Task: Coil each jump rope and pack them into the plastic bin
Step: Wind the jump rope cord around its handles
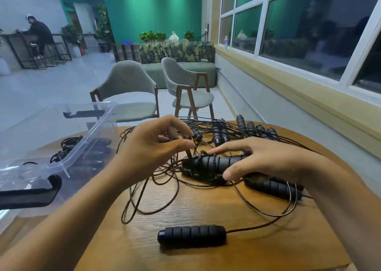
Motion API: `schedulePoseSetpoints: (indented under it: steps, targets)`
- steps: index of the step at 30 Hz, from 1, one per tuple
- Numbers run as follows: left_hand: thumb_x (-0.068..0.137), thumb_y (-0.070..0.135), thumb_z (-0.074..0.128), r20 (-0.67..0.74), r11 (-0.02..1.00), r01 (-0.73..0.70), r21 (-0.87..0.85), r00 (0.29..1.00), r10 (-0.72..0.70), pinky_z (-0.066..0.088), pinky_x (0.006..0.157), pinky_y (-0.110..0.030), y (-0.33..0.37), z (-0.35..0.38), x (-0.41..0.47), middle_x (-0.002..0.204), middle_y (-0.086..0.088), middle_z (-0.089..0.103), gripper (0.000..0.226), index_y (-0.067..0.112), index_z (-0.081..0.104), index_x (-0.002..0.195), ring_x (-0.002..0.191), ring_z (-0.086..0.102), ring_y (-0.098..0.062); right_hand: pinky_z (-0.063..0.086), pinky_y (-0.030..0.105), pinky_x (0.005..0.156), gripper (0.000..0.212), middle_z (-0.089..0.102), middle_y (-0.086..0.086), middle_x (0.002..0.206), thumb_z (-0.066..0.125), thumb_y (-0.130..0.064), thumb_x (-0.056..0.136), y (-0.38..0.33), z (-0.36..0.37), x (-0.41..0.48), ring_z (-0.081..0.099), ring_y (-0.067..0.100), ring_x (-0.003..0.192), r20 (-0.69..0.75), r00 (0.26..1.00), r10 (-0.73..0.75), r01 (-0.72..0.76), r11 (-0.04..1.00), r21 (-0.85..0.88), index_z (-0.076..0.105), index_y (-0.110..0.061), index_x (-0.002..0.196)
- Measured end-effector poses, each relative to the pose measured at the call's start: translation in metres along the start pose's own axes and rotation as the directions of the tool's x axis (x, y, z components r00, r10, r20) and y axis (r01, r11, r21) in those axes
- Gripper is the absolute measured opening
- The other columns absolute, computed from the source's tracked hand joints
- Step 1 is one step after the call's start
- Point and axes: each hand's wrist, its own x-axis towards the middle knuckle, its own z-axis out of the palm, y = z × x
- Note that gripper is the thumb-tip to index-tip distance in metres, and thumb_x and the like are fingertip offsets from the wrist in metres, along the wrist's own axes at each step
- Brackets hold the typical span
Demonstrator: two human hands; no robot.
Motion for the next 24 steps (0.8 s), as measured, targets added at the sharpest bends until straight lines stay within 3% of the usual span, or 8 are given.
schedulePoseSetpoints:
  steps: [2, 6, 9, 11, 14, 18, 21, 24]
  targets:
    - [0.082, 0.028, 0.083, 0.023, 1.000, -0.018, -0.018, 1.000, 0.018, 0.047, 0.058, -0.016, 0.001, -0.002, 0.000, 0.074, 0.001, 0.062, 0.022, 0.023, 0.075, 0.102, 0.061, 0.060, -0.007, 0.034, 0.031, 0.058, 0.055, 0.074, 0.009, 0.091, 0.084, -0.038, 0.088, 0.000, -0.003, -0.002, 0.055, 0.020, 0.067, 0.129, 0.991, -0.021, 0.010, 0.996, 0.089, 0.064, -0.056, 0.137]
    - [0.082, 0.033, 0.083, 0.061, 0.994, -0.030, -0.105, 0.997, 0.037, 0.045, 0.063, -0.029, -0.003, -0.006, 0.000, 0.074, -0.007, 0.062, 0.020, 0.023, 0.075, 0.098, 0.069, 0.056, -0.032, 0.021, 0.041, 0.056, 0.060, 0.063, 0.029, 0.098, 0.080, -0.030, 0.089, 0.005, -0.007, -0.002, 0.035, 0.038, 0.071, 0.338, 0.938, -0.082, -0.004, 0.969, 0.246, 0.063, -0.041, 0.145]
    - [0.089, 0.036, 0.075, 0.090, 0.982, -0.054, -0.181, 0.993, 0.072, 0.043, 0.065, -0.016, -0.005, -0.007, 0.000, 0.072, 0.006, 0.062, 0.026, 0.014, 0.074, 0.100, 0.066, 0.056, -0.011, 0.029, 0.029, 0.051, 0.065, 0.059, 0.027, 0.101, 0.077, -0.029, 0.085, 0.007, -0.005, -0.001, 0.039, 0.044, 0.080, 0.405, 0.898, -0.169, 0.007, 0.929, 0.371, 0.061, -0.027, 0.148]
    - [0.091, 0.039, 0.066, 0.102, 0.979, -0.059, -0.194, 0.992, 0.080, 0.044, 0.064, -0.009, -0.005, -0.006, -0.001, 0.075, 0.017, 0.064, 0.032, 0.009, 0.072, 0.101, 0.069, 0.059, 0.000, 0.041, 0.021, 0.053, 0.067, 0.056, 0.031, 0.112, 0.075, -0.025, 0.084, 0.008, -0.002, 0.002, 0.051, 0.040, 0.086, 0.408, 0.880, -0.243, 0.042, 0.895, 0.444, 0.059, -0.016, 0.149]
    - [0.100, 0.040, 0.057, 0.108, 0.974, -0.034, -0.224, 0.992, 0.059, 0.045, 0.066, -0.013, -0.004, -0.001, -0.001, 0.078, 0.011, 0.063, 0.035, 0.008, 0.071, 0.098, 0.070, 0.056, -0.002, 0.041, 0.023, 0.053, 0.078, 0.050, 0.033, 0.122, 0.084, -0.030, 0.083, 0.013, 0.007, 0.010, 0.056, 0.028, 0.090, 0.409, 0.835, -0.368, 0.084, 0.820, 0.566, 0.051, -0.005, 0.149]
    - [0.102, 0.029, 0.049, 0.108, 0.986, -0.065, -0.156, 0.991, 0.082, 0.047, 0.069, -0.016, -0.003, 0.008, -0.005, 0.079, 0.007, 0.066, 0.028, 0.013, 0.063, 0.085, 0.073, 0.060, -0.006, 0.048, 0.012, 0.055, 0.066, 0.063, 0.015, 0.109, 0.078, -0.024, 0.094, 0.013, 0.016, 0.015, 0.067, 0.011, 0.080, 0.376, 0.734, -0.565, 0.056, 0.603, 0.796, 0.045, -0.003, 0.147]
    - [0.104, 0.015, 0.051, 0.083, 0.999, -0.003, -0.041, 0.997, 0.007, 0.043, 0.062, -0.009, -0.003, 0.012, -0.008, 0.070, 0.023, 0.066, 0.025, 0.022, 0.063, 0.083, 0.063, 0.056, 0.010, 0.043, 0.015, 0.053, 0.057, 0.064, 0.013, 0.099, 0.077, -0.029, 0.095, 0.014, 0.020, 0.017, 0.058, 0.007, 0.061, 0.282, 0.749, -0.600, 0.114, 0.535, 0.837, 0.053, -0.013, 0.144]
    - [0.107, 0.030, 0.039, 0.114, 0.991, 0.077, -0.110, 0.991, -0.064, 0.048, 0.063, -0.019, -0.002, 0.016, -0.008, 0.070, 0.006, 0.061, 0.035, 0.012, 0.061, 0.087, 0.064, 0.056, -0.007, 0.038, 0.018, 0.051, 0.058, 0.059, 0.012, 0.096, 0.077, -0.029, 0.096, 0.016, 0.021, 0.017, 0.040, 0.010, 0.056, 0.144, 0.777, -0.613, 0.146, 0.398, 0.906, 0.054, -0.015, 0.146]
